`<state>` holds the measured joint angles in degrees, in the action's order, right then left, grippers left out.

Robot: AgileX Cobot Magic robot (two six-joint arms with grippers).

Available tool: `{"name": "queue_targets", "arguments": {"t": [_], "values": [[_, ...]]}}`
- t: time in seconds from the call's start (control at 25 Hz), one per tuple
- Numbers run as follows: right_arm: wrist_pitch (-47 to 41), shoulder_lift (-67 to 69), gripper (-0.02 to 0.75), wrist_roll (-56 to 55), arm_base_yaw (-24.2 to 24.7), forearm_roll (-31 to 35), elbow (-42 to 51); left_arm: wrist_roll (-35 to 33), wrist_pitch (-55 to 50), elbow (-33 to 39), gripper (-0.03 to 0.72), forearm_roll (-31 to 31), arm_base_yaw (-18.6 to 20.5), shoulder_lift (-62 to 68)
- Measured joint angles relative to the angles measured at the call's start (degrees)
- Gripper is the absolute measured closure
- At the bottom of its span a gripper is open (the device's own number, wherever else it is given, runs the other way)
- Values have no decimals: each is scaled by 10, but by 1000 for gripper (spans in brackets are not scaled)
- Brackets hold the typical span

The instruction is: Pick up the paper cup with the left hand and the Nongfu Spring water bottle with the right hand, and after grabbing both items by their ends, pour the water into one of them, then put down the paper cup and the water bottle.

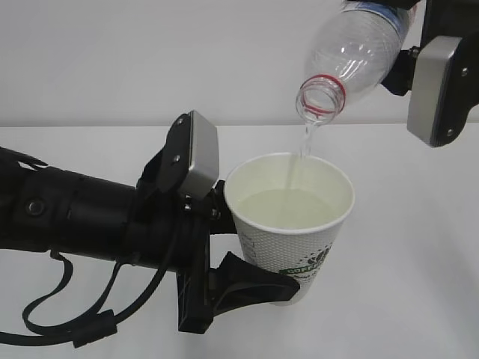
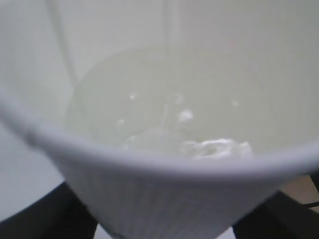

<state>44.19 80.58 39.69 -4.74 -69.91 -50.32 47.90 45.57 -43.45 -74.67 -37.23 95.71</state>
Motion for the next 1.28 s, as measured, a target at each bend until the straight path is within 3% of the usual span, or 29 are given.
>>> {"name": "queue_targets", "arguments": {"t": [0.72, 1.28], "values": [[0, 0, 253, -2, 0, 0, 0, 0, 0, 0, 157, 0, 0, 0], [18, 0, 253, -79, 0, 0, 0, 0, 0, 0, 157, 0, 0, 0]]}}
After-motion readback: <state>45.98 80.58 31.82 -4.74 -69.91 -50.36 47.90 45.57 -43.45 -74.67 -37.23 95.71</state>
